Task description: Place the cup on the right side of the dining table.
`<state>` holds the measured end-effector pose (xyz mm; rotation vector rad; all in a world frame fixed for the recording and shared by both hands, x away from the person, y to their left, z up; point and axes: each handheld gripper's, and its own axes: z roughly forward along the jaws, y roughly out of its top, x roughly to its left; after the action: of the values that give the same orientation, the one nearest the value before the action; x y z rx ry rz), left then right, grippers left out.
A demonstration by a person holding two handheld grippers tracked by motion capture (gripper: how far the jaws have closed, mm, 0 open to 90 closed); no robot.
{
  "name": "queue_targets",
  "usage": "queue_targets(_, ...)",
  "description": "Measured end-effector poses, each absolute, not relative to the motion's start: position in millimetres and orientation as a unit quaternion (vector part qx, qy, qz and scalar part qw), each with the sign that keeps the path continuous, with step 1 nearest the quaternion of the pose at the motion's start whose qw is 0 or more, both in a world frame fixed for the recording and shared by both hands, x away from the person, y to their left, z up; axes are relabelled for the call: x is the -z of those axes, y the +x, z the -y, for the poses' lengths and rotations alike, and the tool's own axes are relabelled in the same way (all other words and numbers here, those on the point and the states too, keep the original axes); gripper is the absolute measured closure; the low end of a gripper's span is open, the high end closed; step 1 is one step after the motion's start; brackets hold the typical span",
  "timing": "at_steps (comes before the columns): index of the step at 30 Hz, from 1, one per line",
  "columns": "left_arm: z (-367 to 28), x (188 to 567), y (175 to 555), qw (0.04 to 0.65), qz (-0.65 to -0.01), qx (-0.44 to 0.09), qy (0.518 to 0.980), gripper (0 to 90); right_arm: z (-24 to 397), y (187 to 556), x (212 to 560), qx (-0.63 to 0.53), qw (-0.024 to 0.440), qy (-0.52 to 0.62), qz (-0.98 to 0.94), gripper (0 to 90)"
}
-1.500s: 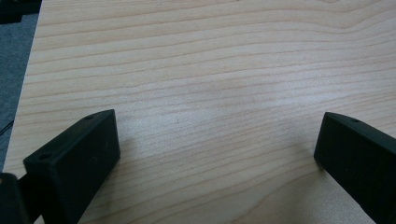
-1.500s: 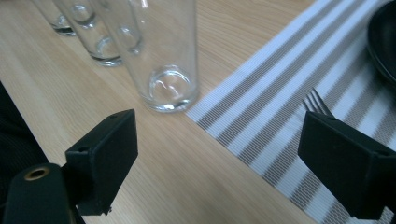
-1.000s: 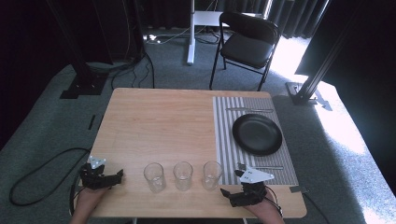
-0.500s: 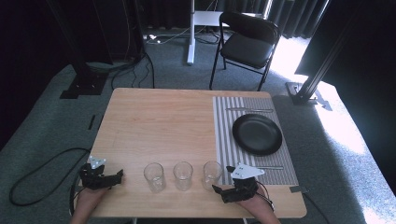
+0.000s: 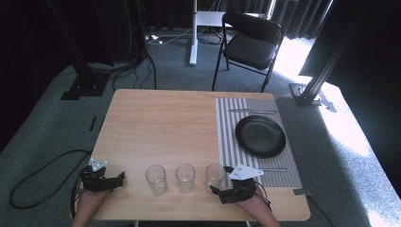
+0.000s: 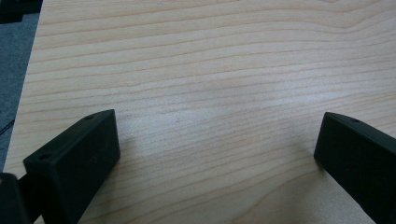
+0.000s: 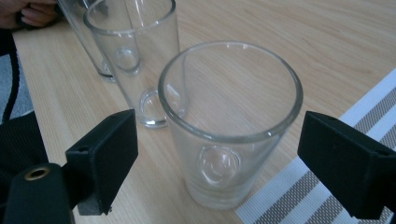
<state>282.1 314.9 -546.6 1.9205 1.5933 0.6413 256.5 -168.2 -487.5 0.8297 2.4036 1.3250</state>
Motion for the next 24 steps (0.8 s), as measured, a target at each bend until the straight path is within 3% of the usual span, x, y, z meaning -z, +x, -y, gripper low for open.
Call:
queue_targets(16, -315, 547, 282, 0.279, -0.594, -0.239, 0.716, 0.5, 159, 265, 488, -0.472, 0.139, 0.282, -0.823, 15.9)
queue_targets(17, -315, 547, 282, 0.279, -0.594, -0.239, 0.716, 0.5, 158, 266, 488, -0.473, 0.144, 0.281, -0.822, 20.0)
queue_targets(24, -315, 547, 282, 0.279, -0.594, -0.239, 0.716, 0.5, 157, 270, 488, -0.475, 0.143, 0.285, -0.820, 23.6)
